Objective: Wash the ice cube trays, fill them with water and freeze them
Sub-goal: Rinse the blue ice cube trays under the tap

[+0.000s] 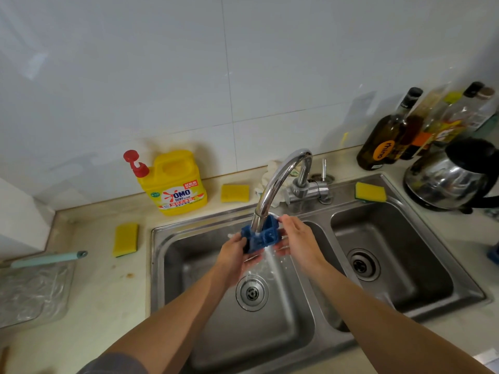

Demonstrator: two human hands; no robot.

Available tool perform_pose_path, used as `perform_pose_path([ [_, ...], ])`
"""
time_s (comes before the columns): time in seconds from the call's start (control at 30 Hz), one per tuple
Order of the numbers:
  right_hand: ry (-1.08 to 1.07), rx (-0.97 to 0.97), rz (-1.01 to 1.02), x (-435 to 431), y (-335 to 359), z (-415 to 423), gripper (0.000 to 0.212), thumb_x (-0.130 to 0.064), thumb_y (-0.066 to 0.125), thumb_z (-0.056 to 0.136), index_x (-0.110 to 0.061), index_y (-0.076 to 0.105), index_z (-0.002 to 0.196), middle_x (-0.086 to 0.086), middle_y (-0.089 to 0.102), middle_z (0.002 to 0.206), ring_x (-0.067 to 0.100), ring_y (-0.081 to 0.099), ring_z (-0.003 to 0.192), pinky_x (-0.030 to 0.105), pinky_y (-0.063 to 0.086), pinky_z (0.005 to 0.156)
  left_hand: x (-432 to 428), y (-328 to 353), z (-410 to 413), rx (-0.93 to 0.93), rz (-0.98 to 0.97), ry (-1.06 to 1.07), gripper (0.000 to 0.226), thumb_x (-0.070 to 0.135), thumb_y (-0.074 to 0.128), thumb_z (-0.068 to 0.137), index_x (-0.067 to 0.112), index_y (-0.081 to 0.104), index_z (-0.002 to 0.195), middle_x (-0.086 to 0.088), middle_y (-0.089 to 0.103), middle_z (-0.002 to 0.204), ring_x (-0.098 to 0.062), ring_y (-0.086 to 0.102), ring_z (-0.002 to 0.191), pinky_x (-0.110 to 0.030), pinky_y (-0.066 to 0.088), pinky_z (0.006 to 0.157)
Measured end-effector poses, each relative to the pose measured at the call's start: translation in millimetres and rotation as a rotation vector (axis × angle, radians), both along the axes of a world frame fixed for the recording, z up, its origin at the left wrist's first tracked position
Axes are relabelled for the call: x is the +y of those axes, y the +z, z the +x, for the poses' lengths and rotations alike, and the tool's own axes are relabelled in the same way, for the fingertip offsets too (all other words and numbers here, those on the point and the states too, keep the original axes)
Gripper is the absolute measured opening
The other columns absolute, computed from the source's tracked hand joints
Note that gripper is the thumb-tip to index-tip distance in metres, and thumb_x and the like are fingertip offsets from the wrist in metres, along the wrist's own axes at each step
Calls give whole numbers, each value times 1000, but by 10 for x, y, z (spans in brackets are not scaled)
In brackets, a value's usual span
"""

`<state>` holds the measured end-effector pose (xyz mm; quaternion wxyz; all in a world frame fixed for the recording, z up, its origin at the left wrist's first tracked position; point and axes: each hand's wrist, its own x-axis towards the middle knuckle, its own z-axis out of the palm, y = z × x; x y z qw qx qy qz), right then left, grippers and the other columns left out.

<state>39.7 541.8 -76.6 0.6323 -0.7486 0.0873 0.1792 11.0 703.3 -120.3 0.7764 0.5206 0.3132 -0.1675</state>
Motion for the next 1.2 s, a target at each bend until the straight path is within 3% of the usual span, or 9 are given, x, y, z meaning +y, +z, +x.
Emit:
perform_pose_path([
  [0.13,-27,23,49,-46,-50,-2,31,-45,41,108,-20,60,108,11,73,103,22,76,79,38,65,71,-14,52,100,-79,62,87,26,11,40,107,6,64,117,-18,70,113,-29,69,99,-40,59,85],
  [0.2,-58,200,157,-50,-80,-16,37,-50,39,108,-19,60,108,16,72,105,33,75,89,46,64,78,30,99,154,-141,128,106,20,9,51,103,8,69,112,-15,73,105,-21,69,88,-31,60,73],
  [0.33,-114,476,324,55,-116,-57,51,-53,38,107,-10,58,125,23,66,121,42,68,108,52,59,91,119,150,122,-275,242,32,18,9,62,98,17,72,110,-4,77,99,-19,73,94,-31,61,78],
  [0.47,-52,272,158,207,-83,-75,37,-41,38,109,-13,62,114,16,72,107,30,74,92,39,63,73,270,24,-12,-172,280,91,21,11,47,105,14,66,114,-10,71,109,-23,72,99,-32,60,79],
  [0.57,16,231,55,258,-61,-97,38,-43,38,109,-14,61,112,18,72,102,34,74,86,42,64,75,293,-58,-92,-68,221,104,24,12,41,108,9,63,116,-16,70,109,-29,71,99,-33,59,73],
  [0.77,-102,576,237,-62,-84,-126,51,-53,38,107,-9,61,117,25,67,113,41,67,102,48,60,83,154,-57,-95,-185,236,-96,21,12,48,105,17,67,111,-11,71,109,-22,73,98,-30,61,77],
  [0.9,-84,653,310,-206,-95,-180,48,-49,40,107,-9,64,118,26,71,105,37,70,87,43,62,67,37,-143,-80,-213,230,-170,21,15,50,104,19,70,110,-10,73,109,-21,73,100,-34,62,80],
  [1.03,-101,555,252,-224,-60,-176,39,-44,53,104,-9,67,115,22,71,106,32,68,87,37,60,62,20,-170,-52,-186,210,-156,25,23,49,105,16,72,108,-9,76,104,-21,74,99,-31,61,79],
  [1.2,41,109,-228,-288,-45,-173,21,-33,67,94,-14,68,100,6,72,96,12,69,80,25,55,62,58,-224,-81,-64,436,-301,27,32,48,106,16,68,102,-11,71,102,-25,69,93,-36,58,81],
])
